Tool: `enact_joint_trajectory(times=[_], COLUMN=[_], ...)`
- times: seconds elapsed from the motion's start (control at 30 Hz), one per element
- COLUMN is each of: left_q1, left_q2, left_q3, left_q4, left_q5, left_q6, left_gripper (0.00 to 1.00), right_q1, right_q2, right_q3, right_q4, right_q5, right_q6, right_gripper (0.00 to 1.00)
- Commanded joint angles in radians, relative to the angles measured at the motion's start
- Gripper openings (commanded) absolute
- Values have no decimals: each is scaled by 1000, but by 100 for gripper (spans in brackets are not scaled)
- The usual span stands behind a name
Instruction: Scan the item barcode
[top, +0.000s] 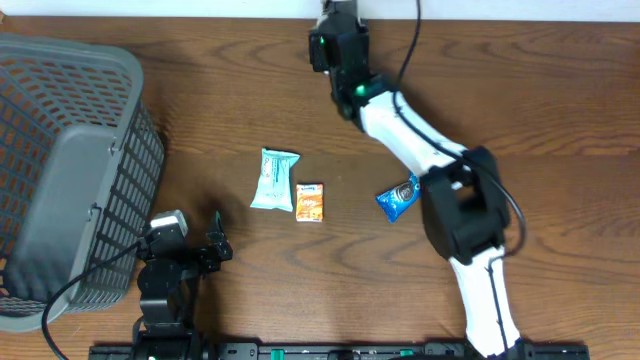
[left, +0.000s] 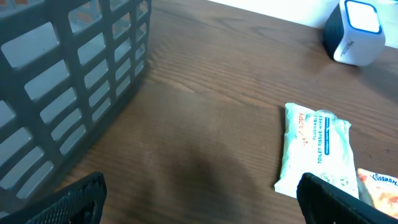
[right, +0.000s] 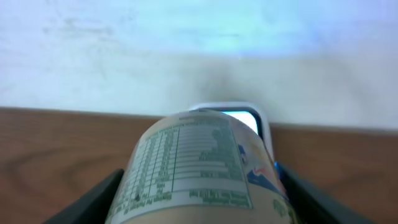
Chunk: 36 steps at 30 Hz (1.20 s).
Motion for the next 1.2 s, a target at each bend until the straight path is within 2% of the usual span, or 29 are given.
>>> enact_joint_trajectory(times=[0.0, 0.07, 0.2, 0.57, 0.67, 0.77, 0.97, 1.07, 1.17], left_q1=[5, 5, 5, 5, 5, 5, 5, 5, 5], left_q2=[2, 2, 2, 2, 2, 2, 2, 2, 2], left_q3=[-28, -28, -28, -28, -28, -28, -28, -28, -28], left_q4=[-3, -3, -3, -3, -3, -3, -3, -3, -3], left_q5=[-13, -13, -13, -13, -13, -13, -13, -13, -13], left_q6=[9, 9, 9, 9, 9, 9, 9, 9, 9], left_gripper=[98, 98, 98, 98, 98, 98, 98, 98, 98], right_q1=[-11, -14, -15, -57, -59, -59, -94, -145, -233], right_q2=[50, 85, 125, 129, 97, 35, -130, -207, -272], right_q3=[6, 6, 6, 6, 6, 6, 6, 6, 6], right_q4=[143, 237, 321, 304, 301, 272, -31, -282, -560], right_q5=[43, 43, 47, 67, 180, 299, 451, 511, 499], right_q6=[-180, -229, -286, -288, -288, -293, -327, -201, 3], right_gripper=[59, 60, 60, 62, 68, 68, 61, 63, 63])
